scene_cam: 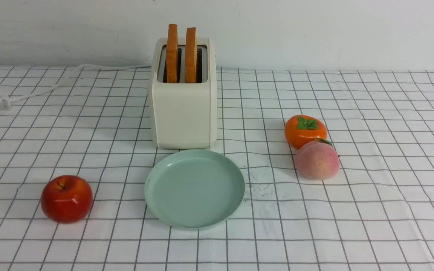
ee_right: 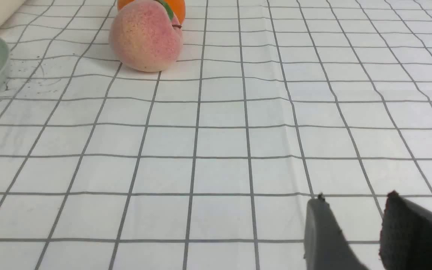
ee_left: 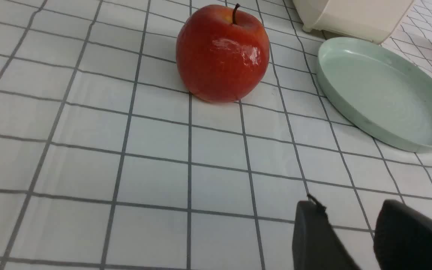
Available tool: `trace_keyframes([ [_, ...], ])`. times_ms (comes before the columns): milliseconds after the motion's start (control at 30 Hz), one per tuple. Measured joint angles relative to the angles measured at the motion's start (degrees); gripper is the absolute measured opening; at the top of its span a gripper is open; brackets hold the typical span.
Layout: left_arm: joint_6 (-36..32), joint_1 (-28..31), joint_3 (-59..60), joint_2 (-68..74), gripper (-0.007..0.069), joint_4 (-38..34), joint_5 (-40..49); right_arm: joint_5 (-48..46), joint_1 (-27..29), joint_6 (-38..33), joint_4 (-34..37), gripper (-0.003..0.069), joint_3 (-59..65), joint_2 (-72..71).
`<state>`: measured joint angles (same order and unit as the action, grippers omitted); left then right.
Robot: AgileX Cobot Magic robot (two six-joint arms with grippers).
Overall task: Take toasted bread from bread machine on white checkered table place on plate.
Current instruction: 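Reach for a toast slice standing in the toaster with the left gripper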
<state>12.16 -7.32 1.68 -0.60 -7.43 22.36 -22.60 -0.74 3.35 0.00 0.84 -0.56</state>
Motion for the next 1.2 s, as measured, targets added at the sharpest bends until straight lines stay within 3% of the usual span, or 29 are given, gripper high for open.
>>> trace_keyframes([
  [1067,0.0,0.0,0.0,0.0,0.0237,0.0,0.0,0.0,0.0,0.0,0.0,0.0240,0.0,0.0],
  [1200,-0.1,0.0,0.0,0.0,0.0237,-0.3,-3.2,0.0,0.0,0.0,0.0,0.0240,0.0,0.0],
])
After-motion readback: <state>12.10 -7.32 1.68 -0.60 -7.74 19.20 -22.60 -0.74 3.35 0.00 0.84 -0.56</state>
